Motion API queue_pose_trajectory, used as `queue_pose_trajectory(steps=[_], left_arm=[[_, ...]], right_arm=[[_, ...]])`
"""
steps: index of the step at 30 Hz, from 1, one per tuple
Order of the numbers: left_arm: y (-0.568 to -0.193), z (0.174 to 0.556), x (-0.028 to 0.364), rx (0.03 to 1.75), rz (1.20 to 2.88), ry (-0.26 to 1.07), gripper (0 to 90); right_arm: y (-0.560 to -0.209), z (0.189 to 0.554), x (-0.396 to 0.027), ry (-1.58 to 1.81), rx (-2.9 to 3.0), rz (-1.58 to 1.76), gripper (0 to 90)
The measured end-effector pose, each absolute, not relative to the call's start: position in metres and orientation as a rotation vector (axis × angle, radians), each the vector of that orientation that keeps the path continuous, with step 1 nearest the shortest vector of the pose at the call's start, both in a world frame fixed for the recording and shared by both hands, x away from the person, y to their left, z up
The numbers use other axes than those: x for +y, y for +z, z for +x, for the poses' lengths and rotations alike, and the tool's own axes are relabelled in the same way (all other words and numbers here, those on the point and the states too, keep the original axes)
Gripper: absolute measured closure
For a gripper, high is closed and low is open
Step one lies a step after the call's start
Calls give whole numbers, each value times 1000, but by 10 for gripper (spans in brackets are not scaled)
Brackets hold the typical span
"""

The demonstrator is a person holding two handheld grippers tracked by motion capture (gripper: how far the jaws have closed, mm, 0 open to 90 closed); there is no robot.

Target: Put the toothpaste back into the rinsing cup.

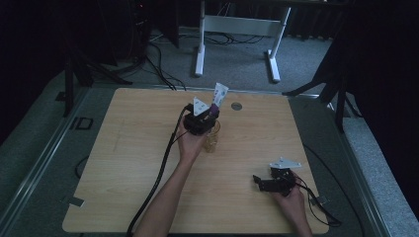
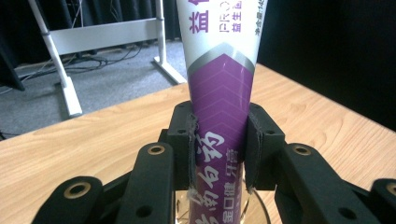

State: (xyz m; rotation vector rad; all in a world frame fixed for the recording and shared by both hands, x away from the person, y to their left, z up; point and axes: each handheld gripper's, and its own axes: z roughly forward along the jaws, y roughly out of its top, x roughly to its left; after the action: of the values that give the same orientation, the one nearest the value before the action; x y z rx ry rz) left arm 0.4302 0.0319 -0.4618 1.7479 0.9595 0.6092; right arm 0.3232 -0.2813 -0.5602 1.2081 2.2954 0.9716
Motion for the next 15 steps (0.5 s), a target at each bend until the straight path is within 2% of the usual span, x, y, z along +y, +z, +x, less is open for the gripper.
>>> queue_pose_trajectory(steps=[10, 15], left_arm=[[-470, 427, 24, 948, 1841, 620, 668], [-474, 425, 22, 960, 1847, 638, 588]], right_arm=[[-560, 323, -281, 972, 2296, 1210, 138], [-560, 323, -281, 972, 2296, 1210, 138]])
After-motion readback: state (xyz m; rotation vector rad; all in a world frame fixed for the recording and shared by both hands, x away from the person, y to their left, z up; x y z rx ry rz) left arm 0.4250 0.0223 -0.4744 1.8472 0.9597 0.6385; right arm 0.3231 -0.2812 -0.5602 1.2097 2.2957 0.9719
